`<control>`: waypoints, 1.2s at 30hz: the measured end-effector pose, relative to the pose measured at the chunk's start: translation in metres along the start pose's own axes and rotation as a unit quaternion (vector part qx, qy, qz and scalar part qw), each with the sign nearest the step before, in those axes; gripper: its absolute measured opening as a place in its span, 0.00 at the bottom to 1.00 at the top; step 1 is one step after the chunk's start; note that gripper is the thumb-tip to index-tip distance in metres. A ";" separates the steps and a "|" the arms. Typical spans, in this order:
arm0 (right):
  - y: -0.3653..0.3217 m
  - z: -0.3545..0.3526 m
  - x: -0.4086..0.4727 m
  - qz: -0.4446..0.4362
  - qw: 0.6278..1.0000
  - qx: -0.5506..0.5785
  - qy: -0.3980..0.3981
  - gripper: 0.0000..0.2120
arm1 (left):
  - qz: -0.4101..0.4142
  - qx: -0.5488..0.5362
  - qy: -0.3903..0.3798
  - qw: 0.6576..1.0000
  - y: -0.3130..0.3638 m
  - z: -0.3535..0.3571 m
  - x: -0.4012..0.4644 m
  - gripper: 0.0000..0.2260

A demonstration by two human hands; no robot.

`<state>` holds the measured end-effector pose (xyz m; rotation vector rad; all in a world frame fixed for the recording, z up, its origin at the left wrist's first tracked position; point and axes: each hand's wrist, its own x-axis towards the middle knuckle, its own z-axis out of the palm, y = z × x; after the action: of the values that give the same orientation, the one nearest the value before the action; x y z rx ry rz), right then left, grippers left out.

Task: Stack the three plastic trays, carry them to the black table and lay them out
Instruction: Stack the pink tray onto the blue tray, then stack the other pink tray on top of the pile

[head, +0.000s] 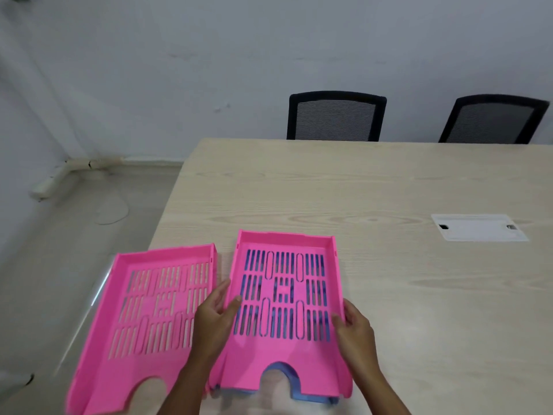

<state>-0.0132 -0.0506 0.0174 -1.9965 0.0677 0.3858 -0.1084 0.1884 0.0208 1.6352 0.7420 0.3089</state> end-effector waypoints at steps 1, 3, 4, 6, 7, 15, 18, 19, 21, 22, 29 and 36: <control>0.001 -0.001 0.001 0.002 1.000 -0.005 -0.001 0.15 | -0.002 -0.001 0.001 1.000 0.000 0.002 -0.001 0.23; 0.003 -0.002 0.002 0.002 1.000 -0.010 -0.003 0.15 | -0.007 -0.006 0.008 1.000 0.000 0.003 -0.002 0.23; 0.004 -0.001 0.002 0.002 1.000 -0.011 -0.003 0.15 | -0.006 -0.007 0.011 1.000 0.001 0.002 -0.002 0.23; 0.006 0.001 0.002 0.002 1.000 -0.011 -0.006 0.17 | -0.002 -0.009 0.015 1.000 0.003 -0.002 -0.001 0.22; 0.007 0.002 0.001 0.001 1.000 -0.012 -0.010 0.17 | -0.001 -0.009 0.016 1.000 0.004 -0.004 0.000 0.22; 0.008 0.004 0.002 0.004 1.000 -0.012 -0.008 0.21 | -0.019 0.002 -0.001 1.000 0.002 -0.006 0.000 0.23; 0.009 0.003 0.001 0.004 1.000 -0.019 0.001 0.21 | -0.022 0.004 -0.018 1.000 0.003 -0.005 0.005 0.23; 0.010 0.003 0.000 0.004 1.000 -0.022 0.003 0.20 | -0.023 0.004 -0.022 0.999 0.004 -0.004 0.006 0.24; 0.013 0.004 0.001 0.014 1.000 -0.024 0.003 0.20 | -0.034 0.006 -0.032 0.999 0.004 -0.003 0.006 0.25; 0.015 0.004 0.001 0.019 0.999 -0.025 0.002 0.20 | -0.039 0.006 -0.041 0.998 0.004 -0.002 0.005 0.25; 0.015 -0.005 0.012 0.023 0.998 -0.056 0.002 0.17 | -0.100 -0.027 -0.061 0.993 0.005 0.010 -0.009 0.22; 0.016 -0.024 0.033 0.025 0.997 -0.069 -0.025 0.17 | -0.113 0.050 -0.036 0.992 -0.012 0.028 -0.025 0.22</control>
<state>0.0205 -0.0754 0.0034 -2.1237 0.0612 0.4830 -0.1145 0.1510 0.0082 1.6292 0.8897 0.0510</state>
